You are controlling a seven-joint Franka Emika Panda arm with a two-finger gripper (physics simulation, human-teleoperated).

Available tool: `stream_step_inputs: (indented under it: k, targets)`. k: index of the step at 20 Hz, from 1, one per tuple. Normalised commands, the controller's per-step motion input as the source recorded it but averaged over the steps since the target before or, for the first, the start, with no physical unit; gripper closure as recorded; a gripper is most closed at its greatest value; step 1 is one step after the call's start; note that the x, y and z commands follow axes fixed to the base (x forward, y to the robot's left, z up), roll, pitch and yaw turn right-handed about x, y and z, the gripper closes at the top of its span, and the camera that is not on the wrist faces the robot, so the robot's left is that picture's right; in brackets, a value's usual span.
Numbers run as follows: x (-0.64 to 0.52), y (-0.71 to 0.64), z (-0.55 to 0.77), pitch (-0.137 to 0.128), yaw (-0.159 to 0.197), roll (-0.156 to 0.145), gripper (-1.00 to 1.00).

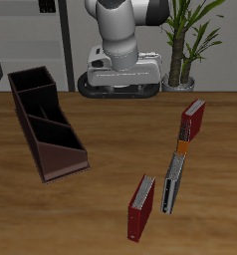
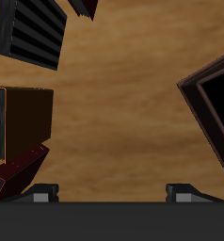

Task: Place the right red book into the right desk caddy's back compartment

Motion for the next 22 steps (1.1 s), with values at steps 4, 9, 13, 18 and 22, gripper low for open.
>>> stream_step_inputs:
  k: [4, 9, 13, 18, 22]
  targets:
    - [-0.01, 0.10, 0.07, 0.004, -0.021, 0.009, -1.00]
    - [-0.01, 0.05, 0.06, -0.013, 0.006, 0.012, -1.00]
    - [0.04, -0.02, 0.10, -0.084, 0.041, -0.054, -1.00]
    - [0.04, 0.01, 0.12, -0.058, 0.030, -0.052, -1.00]
    - [0.21, 0.03, 0.13, -0.072, 0.038, -0.093, -1.00]
